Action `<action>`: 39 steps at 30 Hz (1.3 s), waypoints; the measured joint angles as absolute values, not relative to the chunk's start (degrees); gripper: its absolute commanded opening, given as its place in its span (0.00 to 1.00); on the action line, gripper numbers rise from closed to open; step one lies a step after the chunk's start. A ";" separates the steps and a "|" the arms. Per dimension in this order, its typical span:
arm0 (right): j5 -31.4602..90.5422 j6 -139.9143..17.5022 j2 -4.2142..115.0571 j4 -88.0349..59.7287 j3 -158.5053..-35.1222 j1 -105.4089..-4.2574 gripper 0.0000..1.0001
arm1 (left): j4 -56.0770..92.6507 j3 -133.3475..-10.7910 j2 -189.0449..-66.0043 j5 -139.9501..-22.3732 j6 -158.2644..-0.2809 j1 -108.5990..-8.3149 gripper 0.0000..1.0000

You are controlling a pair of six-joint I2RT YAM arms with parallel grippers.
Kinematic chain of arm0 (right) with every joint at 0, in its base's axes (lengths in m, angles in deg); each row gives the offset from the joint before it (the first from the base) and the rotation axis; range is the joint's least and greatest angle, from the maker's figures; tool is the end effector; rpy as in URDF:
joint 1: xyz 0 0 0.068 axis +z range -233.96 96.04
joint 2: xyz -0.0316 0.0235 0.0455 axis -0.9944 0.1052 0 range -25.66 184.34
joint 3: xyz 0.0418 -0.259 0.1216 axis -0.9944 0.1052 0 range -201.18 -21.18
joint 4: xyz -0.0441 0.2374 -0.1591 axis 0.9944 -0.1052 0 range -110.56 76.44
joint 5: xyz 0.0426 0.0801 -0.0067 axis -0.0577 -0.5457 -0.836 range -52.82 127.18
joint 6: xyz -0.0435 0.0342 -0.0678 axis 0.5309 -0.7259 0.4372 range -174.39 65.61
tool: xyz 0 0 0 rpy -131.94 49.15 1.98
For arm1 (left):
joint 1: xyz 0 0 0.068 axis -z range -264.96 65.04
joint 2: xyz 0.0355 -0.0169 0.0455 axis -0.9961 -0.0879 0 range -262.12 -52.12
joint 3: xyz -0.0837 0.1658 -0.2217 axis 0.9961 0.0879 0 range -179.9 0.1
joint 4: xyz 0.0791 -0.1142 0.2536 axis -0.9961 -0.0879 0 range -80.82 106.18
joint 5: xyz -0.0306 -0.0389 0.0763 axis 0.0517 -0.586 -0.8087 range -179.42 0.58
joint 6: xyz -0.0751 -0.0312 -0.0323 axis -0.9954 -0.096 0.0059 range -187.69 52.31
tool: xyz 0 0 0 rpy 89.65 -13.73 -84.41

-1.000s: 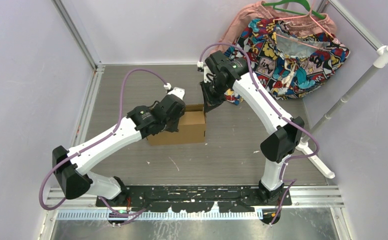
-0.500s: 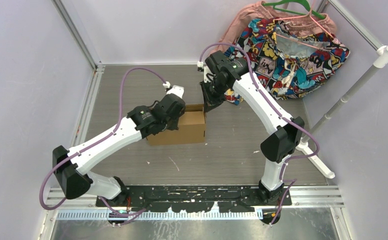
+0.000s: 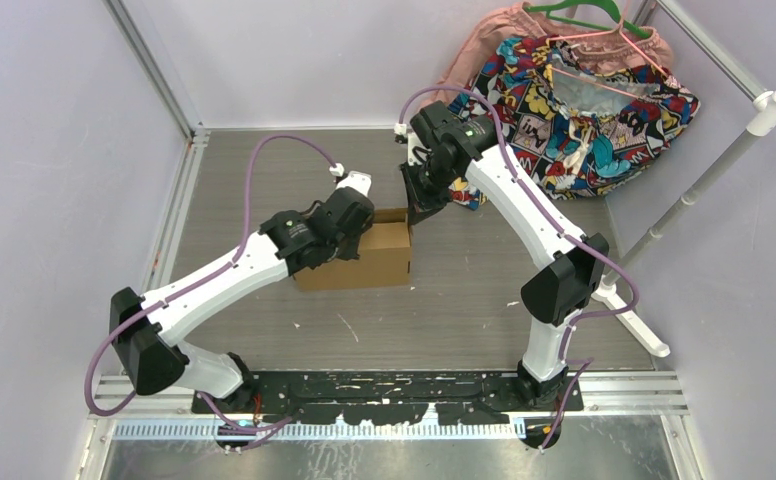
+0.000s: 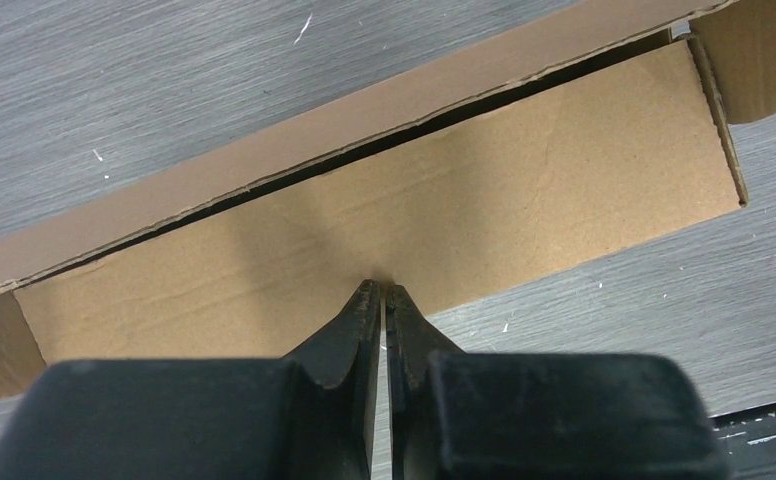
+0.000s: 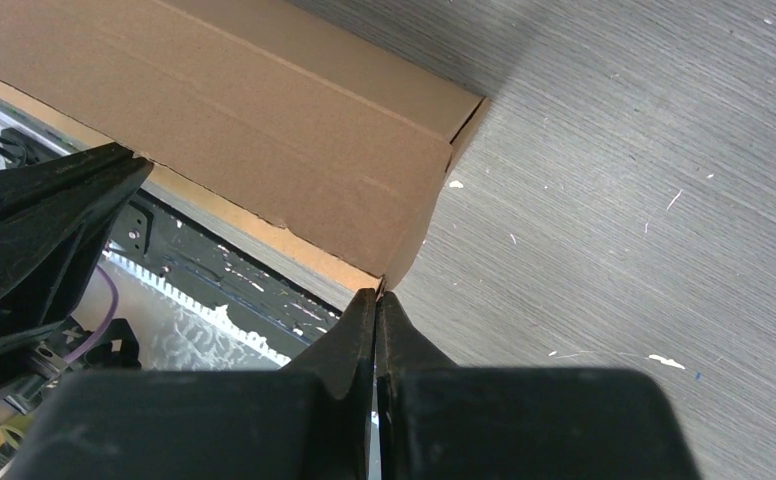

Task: Fold the paper box
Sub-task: Close the paper box at the center of the board.

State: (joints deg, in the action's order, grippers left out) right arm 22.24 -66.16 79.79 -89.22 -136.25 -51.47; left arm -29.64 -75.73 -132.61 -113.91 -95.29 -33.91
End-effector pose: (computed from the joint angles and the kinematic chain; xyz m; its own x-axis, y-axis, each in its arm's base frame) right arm 0.3401 0.2402 0.3531 -0.8785 -0.3257 -0.3495 -0.4373 0.8429 0.3135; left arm 0.2412 -0.2473 0.3164 -0.6809 0.1717 -0.7120 0.2556 0.9667 -0.0113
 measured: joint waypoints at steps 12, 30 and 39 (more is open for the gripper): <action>21.83 -66.16 79.79 -90.96 -137.80 -51.47 0.01 | -29.16 -76.13 -133.35 -114.48 -95.29 -33.49 0.08; 32.78 -62.77 59.27 -76.82 -119.20 -51.47 0.41 | -28.98 -76.28 -133.63 -114.96 -95.22 -33.21 0.08; 34.11 -56.24 47.07 -58.16 -102.74 -51.47 0.48 | -28.98 -76.28 -133.66 -114.96 -94.52 -33.21 0.08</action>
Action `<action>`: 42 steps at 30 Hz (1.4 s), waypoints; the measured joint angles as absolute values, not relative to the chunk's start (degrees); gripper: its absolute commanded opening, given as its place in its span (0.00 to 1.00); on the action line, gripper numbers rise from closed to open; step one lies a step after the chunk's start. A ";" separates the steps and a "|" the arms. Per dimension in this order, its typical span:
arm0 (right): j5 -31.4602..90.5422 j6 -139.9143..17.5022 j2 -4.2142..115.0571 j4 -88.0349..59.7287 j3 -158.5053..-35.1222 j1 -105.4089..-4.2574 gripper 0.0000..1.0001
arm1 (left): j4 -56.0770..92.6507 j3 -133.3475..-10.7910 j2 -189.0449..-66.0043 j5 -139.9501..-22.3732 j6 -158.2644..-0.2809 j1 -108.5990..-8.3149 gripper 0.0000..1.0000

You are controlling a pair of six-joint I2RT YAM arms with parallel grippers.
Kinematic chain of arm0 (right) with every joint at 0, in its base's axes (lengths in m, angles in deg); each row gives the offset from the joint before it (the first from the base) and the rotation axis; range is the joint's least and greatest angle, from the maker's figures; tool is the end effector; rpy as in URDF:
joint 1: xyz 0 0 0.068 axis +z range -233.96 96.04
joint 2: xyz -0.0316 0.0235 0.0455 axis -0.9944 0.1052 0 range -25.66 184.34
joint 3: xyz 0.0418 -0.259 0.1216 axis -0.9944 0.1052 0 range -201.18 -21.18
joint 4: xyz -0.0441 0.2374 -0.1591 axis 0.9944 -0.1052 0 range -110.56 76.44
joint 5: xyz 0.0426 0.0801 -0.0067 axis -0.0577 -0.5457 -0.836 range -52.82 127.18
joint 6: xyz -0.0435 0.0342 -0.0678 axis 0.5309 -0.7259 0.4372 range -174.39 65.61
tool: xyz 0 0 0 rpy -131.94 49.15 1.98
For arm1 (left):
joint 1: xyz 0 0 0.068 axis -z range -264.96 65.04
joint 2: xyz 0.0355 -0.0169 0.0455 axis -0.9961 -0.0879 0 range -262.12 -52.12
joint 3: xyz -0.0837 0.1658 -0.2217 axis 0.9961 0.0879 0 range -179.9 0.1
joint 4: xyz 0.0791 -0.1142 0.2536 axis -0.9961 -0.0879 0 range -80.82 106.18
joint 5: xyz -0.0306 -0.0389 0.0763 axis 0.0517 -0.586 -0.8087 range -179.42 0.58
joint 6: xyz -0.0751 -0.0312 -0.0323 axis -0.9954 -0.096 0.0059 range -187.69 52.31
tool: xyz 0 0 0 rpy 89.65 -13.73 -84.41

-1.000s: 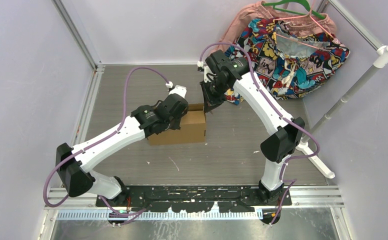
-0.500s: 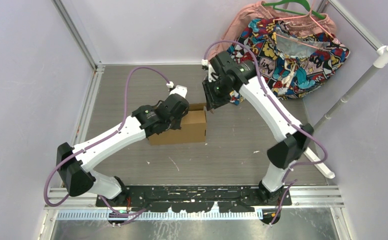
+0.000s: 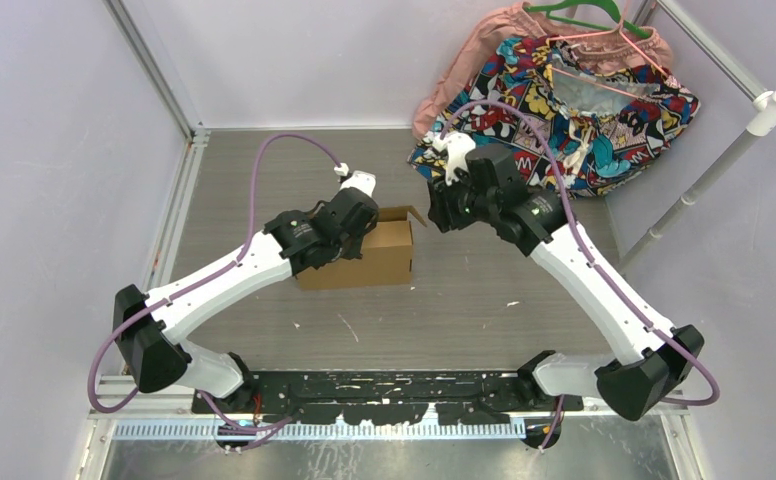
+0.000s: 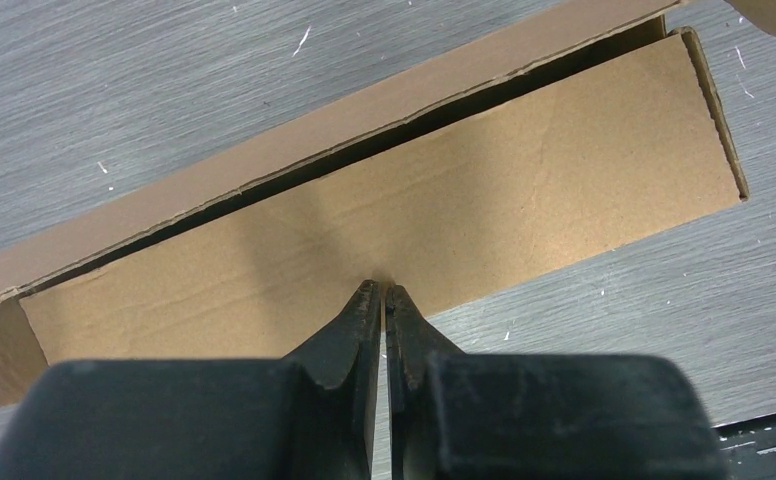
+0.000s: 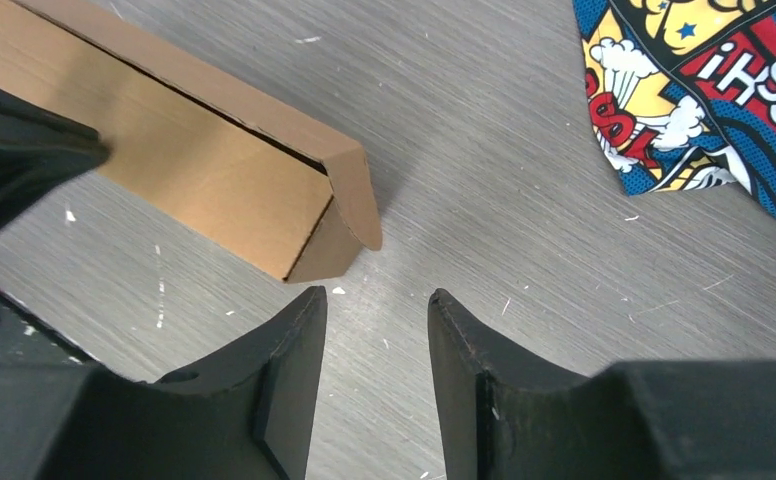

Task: Fold the paper box
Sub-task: Close the paper box at the center of the board.

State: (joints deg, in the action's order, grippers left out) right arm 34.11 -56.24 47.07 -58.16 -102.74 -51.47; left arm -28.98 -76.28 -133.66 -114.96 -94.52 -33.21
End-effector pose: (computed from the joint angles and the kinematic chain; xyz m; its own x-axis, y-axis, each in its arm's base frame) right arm 0.2690 0.1762 0.3946 -0.5113 -0.2873 -0.8100 -0.5568 0.8286 0.0575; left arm 0.2424 -0.2536 0.3155 -0.6681 0.1898 -0.7194 0.2652 0.9642 0.0081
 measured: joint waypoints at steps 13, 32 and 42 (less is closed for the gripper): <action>31.05 -51.23 45.19 -44.82 -93.56 -51.47 0.40 | -29.03 -76.37 -133.68 -114.96 -94.28 -33.19 0.08; 26.07 -49.94 48.25 -43.77 -93.58 -51.27 0.34 | -29.33 -76.72 -133.94 -114.98 -94.26 -33.17 0.08; 27.07 -49.68 50.02 -43.99 -93.60 -50.79 0.30 | -29.33 -76.72 -133.94 -114.98 -94.26 -33.17 0.08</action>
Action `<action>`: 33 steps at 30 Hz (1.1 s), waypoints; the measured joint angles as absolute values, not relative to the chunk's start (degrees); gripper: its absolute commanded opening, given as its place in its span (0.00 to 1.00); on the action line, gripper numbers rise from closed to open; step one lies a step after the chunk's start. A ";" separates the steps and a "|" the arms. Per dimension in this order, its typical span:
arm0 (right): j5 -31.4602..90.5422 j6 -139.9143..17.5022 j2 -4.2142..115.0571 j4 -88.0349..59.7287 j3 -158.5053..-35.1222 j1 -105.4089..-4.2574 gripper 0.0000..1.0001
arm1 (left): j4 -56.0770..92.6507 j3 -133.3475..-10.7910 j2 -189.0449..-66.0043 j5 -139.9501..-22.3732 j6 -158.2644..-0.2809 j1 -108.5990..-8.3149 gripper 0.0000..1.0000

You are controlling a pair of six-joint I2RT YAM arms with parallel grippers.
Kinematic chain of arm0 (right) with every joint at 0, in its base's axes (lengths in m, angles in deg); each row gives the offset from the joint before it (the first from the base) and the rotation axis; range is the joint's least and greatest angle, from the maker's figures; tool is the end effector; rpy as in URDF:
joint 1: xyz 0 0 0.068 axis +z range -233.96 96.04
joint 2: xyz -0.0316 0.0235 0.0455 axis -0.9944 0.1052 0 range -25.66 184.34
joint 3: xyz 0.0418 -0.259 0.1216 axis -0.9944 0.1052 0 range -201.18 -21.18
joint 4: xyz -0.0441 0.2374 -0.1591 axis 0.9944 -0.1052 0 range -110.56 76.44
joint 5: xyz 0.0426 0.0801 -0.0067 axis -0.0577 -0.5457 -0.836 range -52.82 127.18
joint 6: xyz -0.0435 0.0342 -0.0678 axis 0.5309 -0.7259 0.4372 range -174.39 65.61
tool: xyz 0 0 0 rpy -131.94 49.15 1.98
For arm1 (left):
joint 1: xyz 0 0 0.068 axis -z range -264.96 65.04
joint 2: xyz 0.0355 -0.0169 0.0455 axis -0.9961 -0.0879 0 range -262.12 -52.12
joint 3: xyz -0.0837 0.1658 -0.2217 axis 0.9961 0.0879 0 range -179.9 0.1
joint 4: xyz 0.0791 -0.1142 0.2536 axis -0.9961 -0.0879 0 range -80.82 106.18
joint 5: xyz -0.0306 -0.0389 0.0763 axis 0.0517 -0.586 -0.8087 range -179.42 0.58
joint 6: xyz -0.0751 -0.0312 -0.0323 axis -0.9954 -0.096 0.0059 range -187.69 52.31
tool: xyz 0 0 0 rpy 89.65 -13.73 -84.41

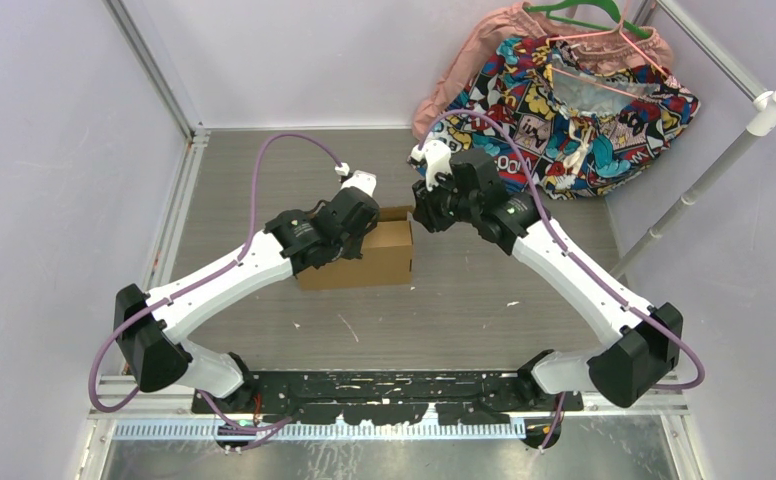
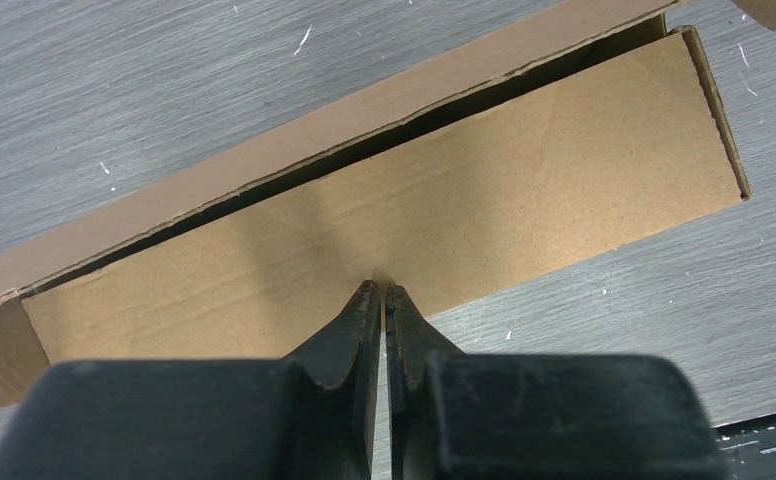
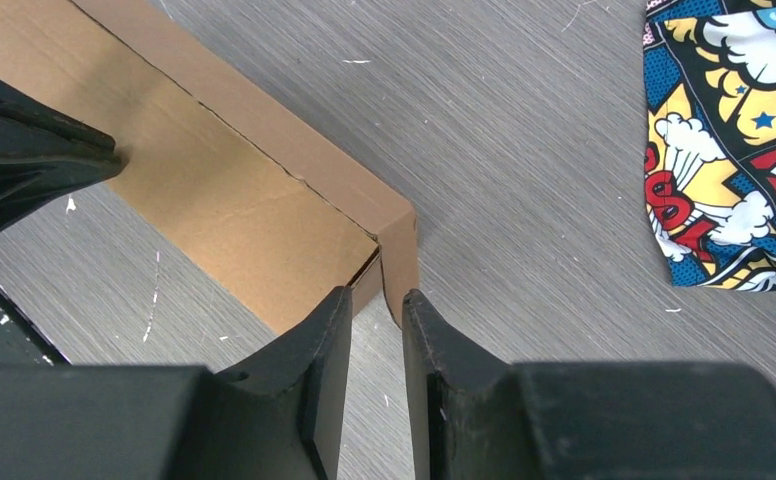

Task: Fold the paper box
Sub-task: Close the paper box at the center of the board.

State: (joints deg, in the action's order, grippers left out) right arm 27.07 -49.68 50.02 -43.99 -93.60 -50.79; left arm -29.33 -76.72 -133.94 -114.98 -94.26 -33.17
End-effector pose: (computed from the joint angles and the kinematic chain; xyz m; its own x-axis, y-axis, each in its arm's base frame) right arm 0.2881 0.2045 0.3465 -0.4085 -0.3635 -0.8373 -0.6968 0.7167 0.0288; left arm 0.2428 -0.2545 0.3162 -0.6681 0.1965 -0.7176 0.2687 0.9631 0.0135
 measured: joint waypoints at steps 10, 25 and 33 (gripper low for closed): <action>28.58 -49.53 51.33 -44.02 -93.60 -50.64 0.27 | -29.36 -76.72 -133.94 -114.98 -94.26 -33.17 0.08; 29.19 -49.53 52.05 -44.02 -93.86 -50.14 0.21 | -29.36 -76.72 -133.94 -114.98 -94.26 -33.17 0.08; 29.26 -49.53 52.64 -44.21 -94.76 -49.72 0.06 | -29.36 -76.72 -133.94 -114.98 -94.26 -33.17 0.08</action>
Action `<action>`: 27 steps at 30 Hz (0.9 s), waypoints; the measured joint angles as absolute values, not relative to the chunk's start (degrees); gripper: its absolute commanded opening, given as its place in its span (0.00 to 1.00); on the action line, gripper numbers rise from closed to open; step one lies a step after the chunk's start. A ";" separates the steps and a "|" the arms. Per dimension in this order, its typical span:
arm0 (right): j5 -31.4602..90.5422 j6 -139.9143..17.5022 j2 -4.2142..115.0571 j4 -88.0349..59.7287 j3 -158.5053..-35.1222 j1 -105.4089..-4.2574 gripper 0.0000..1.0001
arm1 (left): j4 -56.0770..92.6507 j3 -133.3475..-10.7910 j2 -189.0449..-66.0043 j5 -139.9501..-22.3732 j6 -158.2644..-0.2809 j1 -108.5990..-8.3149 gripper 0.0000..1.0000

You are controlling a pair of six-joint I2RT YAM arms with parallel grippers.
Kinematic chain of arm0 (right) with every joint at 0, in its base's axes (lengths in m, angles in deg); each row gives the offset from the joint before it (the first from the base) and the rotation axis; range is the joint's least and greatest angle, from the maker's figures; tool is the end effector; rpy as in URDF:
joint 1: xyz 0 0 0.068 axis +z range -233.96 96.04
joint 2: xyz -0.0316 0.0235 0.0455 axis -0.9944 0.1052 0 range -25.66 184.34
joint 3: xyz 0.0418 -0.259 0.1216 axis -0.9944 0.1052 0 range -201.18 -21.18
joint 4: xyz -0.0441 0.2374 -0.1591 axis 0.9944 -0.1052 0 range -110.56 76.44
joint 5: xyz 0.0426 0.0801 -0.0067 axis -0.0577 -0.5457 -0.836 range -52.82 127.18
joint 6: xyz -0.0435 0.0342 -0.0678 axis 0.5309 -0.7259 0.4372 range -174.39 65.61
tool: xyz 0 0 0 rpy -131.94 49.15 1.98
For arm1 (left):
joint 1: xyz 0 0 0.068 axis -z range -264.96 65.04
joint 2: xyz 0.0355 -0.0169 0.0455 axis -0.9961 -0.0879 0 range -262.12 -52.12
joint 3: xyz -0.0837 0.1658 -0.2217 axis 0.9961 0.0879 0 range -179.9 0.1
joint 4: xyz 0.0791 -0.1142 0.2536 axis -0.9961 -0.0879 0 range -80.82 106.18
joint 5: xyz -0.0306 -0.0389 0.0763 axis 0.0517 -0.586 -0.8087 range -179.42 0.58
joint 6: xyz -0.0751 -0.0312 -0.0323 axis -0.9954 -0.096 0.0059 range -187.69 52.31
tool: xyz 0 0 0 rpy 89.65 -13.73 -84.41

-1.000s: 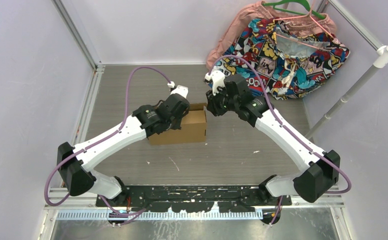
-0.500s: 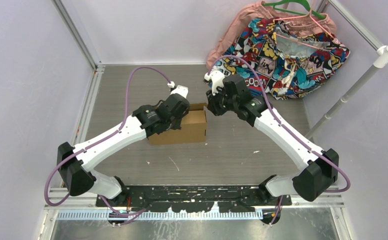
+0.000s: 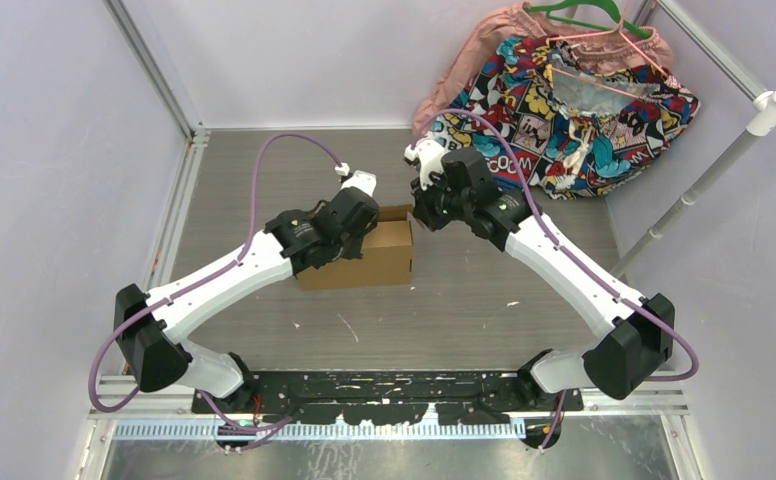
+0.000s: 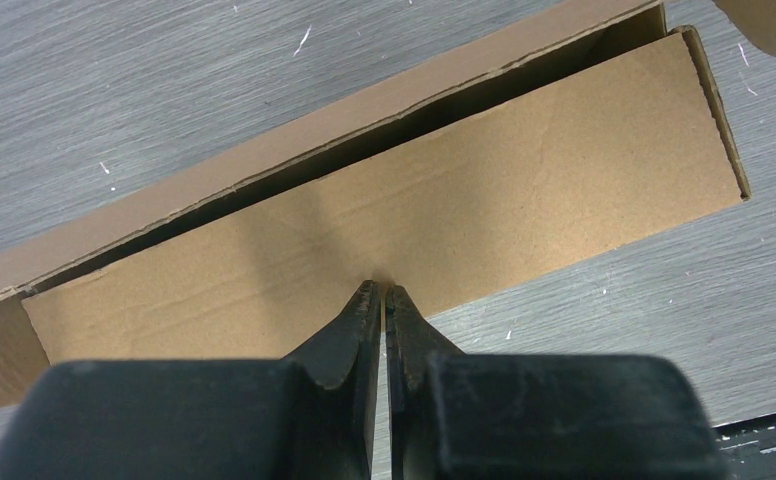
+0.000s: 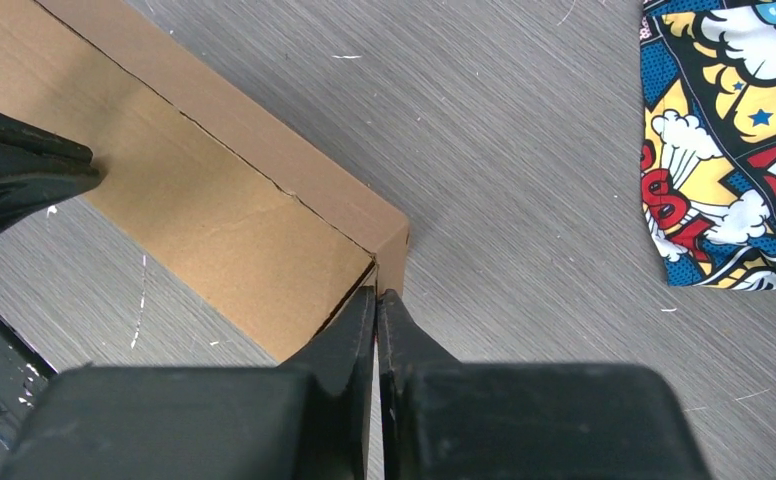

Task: Fold the paper box
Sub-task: Close the paper box at the center of the board.

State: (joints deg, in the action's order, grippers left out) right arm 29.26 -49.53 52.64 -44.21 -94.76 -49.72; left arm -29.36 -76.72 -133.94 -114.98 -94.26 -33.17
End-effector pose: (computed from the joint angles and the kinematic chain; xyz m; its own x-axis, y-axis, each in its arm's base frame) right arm 0.2953 0.2139 0.3384 -0.4217 -0.3885 -0.8193 -0.6884 0.7253 0.0104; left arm 0.2428 -0.2544 0.3162 -0.6684 0.1968 -0.7173 0.2687 0.9631 0.0138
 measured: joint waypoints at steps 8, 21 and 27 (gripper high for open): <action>29.63 -49.62 53.21 -45.65 -95.99 -49.55 0.01 | -29.38 -76.72 -133.94 -114.98 -94.26 -33.17 0.08; 30.90 -50.42 53.89 -49.83 -98.78 -48.37 0.01 | -29.77 -77.09 -134.20 -114.94 -94.26 -33.17 0.08; 31.73 -51.54 54.11 -51.86 -99.83 -47.75 0.01 | -29.92 -77.37 -134.42 -114.92 -94.24 -33.17 0.08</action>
State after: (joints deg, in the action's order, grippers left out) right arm 31.73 -51.54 54.11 -51.86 -99.83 -47.75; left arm -29.92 -77.37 -134.42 -114.92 -94.24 -33.17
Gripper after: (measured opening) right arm 0.054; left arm 0.079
